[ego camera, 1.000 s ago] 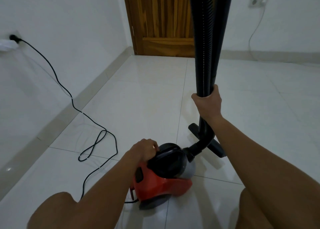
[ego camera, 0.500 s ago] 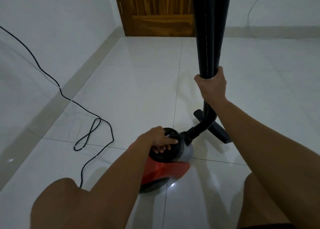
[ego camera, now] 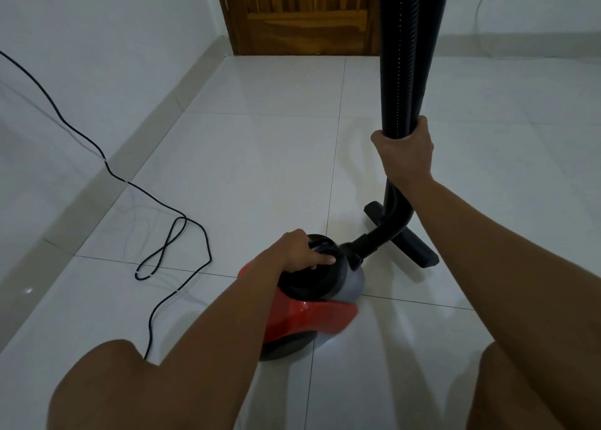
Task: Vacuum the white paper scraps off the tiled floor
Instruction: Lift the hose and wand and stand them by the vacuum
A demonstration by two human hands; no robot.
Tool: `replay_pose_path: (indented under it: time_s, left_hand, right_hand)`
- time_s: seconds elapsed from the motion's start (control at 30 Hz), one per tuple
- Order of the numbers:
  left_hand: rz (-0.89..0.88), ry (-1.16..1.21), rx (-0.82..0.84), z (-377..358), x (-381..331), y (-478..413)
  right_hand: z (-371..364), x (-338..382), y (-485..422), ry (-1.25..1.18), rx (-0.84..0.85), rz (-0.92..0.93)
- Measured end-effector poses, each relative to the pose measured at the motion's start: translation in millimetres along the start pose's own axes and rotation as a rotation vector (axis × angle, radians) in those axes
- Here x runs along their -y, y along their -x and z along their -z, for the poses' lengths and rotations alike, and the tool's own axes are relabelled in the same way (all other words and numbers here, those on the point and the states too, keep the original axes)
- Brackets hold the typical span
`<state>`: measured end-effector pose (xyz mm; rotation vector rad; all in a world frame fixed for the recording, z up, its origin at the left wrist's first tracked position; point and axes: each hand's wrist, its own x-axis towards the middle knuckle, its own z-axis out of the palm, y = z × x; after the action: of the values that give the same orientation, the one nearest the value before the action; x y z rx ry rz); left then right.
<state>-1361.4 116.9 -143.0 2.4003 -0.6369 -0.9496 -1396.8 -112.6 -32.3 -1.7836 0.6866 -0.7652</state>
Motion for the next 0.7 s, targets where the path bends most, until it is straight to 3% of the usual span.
replay_pose_path:
  time_s: [0.7]
  left_hand:
    - [-0.028,0.002,0.016,-11.7,0.4,16.1]
  right_hand:
    - [28.8,2.3,19.2,-0.008,-0.051,-0.014]
